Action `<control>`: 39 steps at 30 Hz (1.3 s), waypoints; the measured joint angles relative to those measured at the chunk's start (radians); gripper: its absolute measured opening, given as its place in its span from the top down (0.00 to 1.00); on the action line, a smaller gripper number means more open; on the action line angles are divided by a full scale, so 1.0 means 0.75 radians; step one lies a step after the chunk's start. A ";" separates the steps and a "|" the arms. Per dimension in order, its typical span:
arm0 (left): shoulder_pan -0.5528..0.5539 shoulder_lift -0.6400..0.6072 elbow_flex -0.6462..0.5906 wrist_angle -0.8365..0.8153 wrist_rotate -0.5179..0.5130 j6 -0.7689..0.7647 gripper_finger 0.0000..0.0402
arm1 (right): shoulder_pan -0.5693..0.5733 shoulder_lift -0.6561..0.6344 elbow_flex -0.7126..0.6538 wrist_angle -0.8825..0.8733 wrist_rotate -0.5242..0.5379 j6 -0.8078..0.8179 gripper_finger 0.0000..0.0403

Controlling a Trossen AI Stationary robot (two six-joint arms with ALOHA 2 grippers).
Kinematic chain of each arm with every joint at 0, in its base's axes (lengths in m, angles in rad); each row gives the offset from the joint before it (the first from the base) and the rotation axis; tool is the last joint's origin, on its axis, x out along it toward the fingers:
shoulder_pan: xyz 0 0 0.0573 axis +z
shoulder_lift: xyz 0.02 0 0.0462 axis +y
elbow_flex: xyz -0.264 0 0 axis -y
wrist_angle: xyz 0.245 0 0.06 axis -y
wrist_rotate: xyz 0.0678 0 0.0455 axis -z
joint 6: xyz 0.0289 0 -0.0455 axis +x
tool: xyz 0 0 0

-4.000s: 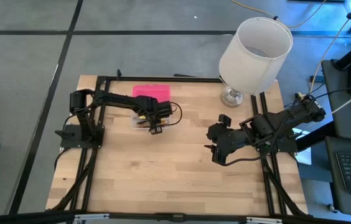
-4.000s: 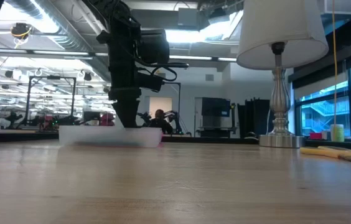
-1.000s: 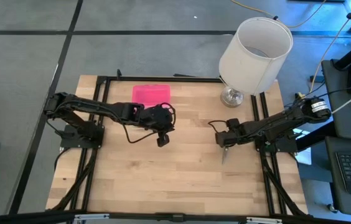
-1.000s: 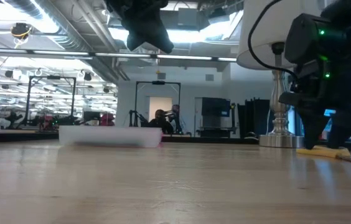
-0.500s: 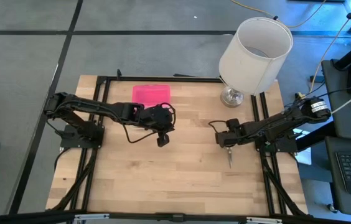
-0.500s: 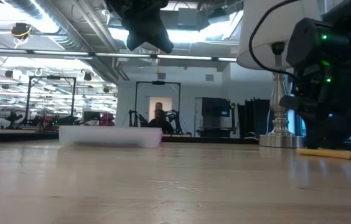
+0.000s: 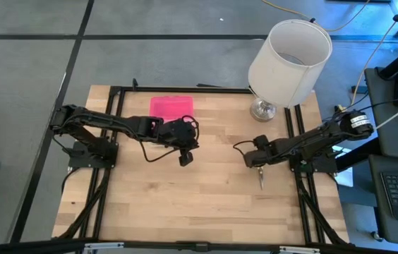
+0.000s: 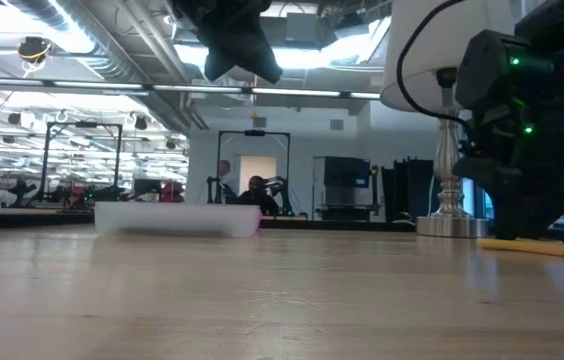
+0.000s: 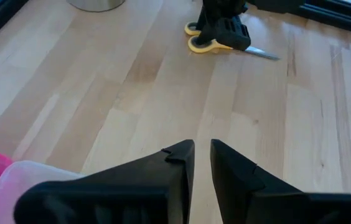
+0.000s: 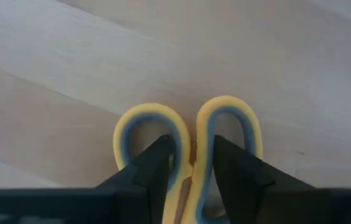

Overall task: Pick & place school supplies into a supply box
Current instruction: Put the yellow scissors into the supply box

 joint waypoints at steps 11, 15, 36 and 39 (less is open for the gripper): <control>-0.054 0.000 0.000 -0.002 0.000 -0.138 0.89 | 0.001 0.005 0.011 0.007 0.013 -0.181 0.80; -0.088 0.000 0.000 0.011 0.000 -0.208 0.89 | -0.001 -0.005 0.073 -0.015 -0.015 -0.290 0.80; -0.366 -0.182 -0.001 0.358 -0.192 -0.288 0.89 | 0.027 -0.238 0.837 -0.173 0.202 -1.080 0.80; -0.417 -0.186 -0.001 0.423 -0.247 -0.233 0.89 | 0.060 -0.286 0.939 -0.069 0.230 -1.225 0.80</control>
